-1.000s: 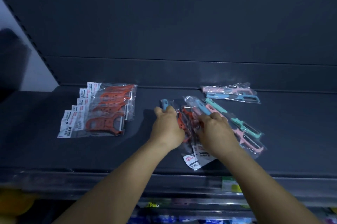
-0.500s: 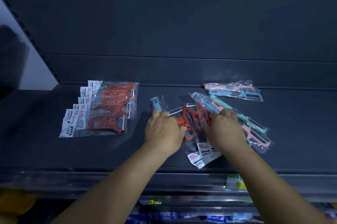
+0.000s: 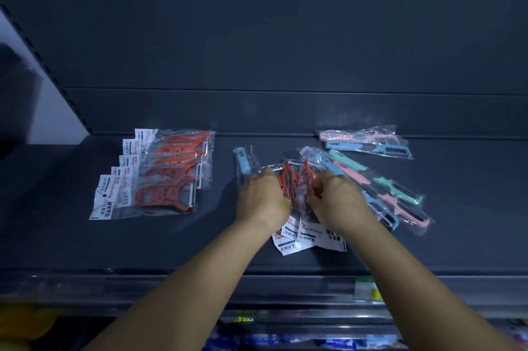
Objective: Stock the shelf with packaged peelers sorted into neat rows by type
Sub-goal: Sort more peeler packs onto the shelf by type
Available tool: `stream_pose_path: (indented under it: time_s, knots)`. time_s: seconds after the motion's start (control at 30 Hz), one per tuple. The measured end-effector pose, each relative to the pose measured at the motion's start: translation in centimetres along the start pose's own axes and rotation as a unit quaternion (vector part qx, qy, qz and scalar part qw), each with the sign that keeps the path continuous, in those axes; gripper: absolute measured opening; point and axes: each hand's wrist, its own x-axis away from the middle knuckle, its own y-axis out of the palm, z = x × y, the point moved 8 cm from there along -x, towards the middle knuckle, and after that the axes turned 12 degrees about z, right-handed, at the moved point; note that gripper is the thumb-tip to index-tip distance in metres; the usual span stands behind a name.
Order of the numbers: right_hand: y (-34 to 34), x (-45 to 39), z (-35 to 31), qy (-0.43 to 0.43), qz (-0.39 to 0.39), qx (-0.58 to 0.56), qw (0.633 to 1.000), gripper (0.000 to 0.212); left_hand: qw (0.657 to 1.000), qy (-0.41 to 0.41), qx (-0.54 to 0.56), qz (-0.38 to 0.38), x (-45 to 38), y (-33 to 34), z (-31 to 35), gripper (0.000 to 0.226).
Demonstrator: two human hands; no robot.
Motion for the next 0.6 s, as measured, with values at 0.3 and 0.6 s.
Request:
stream_pose_path:
  time_s: [0.3,0.6]
  knots:
    - [0.3,-0.4,-0.4,0.077,-0.016,-0.184,0.980,0.020,0.976,-0.101,0.187,-0.050,-0.5,0.9,0.1,0.062]
    - [0.6,0.1,0.2,0.137,-0.069,-0.317,0.936,0.041,0.919,-0.189,0.342,-0.056,-0.4,1.6,-1.2,0.077]
